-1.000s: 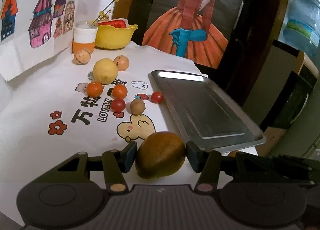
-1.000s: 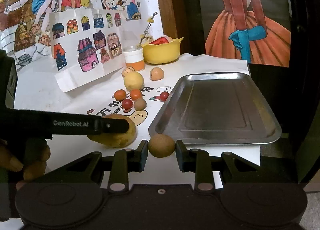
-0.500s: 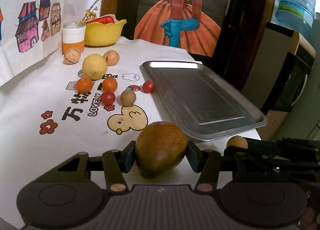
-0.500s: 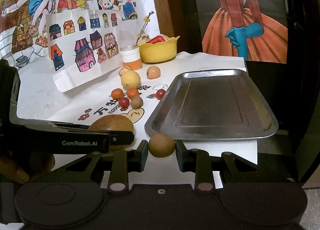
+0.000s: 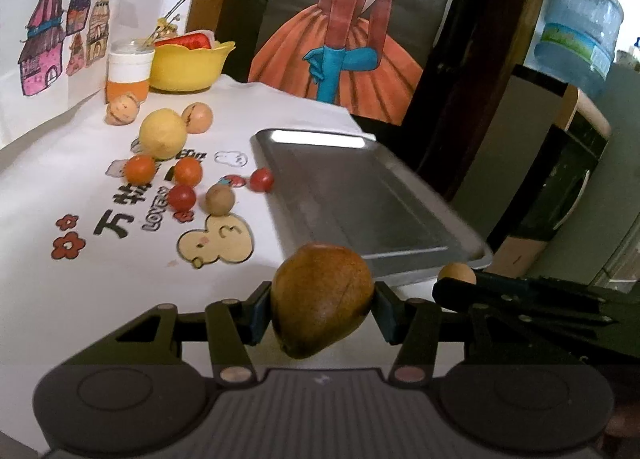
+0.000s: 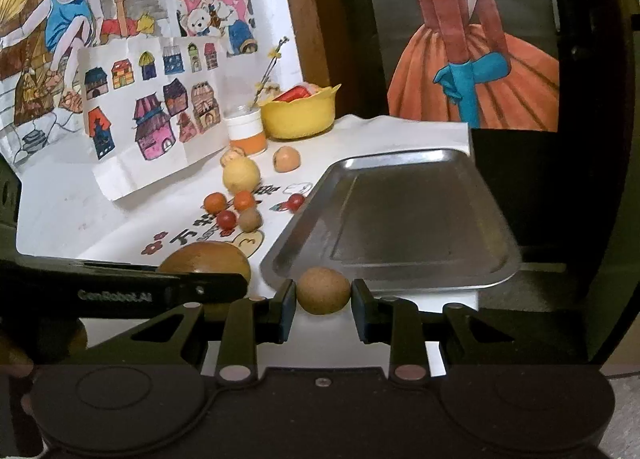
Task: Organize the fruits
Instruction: 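Carry the mango in left tool while right tool carries the small fruit over the tray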
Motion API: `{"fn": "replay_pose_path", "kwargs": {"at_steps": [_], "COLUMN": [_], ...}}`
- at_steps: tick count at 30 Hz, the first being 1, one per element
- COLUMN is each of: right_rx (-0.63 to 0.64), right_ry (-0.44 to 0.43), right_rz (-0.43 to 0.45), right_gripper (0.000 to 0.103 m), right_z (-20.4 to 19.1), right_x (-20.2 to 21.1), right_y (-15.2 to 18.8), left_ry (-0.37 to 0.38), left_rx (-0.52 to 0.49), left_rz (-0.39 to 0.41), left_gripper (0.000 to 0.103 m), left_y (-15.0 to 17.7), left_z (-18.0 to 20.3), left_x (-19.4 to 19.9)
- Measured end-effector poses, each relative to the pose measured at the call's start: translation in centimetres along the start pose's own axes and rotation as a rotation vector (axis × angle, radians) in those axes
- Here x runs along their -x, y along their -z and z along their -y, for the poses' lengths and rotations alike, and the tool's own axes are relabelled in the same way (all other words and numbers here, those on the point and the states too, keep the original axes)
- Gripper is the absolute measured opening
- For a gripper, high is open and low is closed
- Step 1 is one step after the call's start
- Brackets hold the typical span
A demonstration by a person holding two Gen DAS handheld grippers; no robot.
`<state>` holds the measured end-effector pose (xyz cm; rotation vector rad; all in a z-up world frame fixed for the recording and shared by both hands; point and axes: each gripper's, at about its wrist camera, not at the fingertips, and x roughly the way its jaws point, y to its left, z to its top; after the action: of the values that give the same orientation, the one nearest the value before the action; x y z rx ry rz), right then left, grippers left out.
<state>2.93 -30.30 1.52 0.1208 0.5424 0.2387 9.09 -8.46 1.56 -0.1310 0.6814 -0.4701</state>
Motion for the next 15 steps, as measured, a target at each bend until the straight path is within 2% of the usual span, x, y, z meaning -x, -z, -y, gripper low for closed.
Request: {"fn": "replay_pose_path", "kwargs": {"at_steps": [15], "right_rx": [0.038], "right_ry": [0.045], "right_rz": [0.067], "right_gripper": [0.032], "right_z": [7.8], "right_x": [2.9], "right_y": [-4.1], "left_ry": [0.041], "left_rx": [0.036], "left_rz": [0.087], "left_gripper": [0.057], "left_y": [-4.3], "left_z": [2.6], "left_x": [-1.4]}}
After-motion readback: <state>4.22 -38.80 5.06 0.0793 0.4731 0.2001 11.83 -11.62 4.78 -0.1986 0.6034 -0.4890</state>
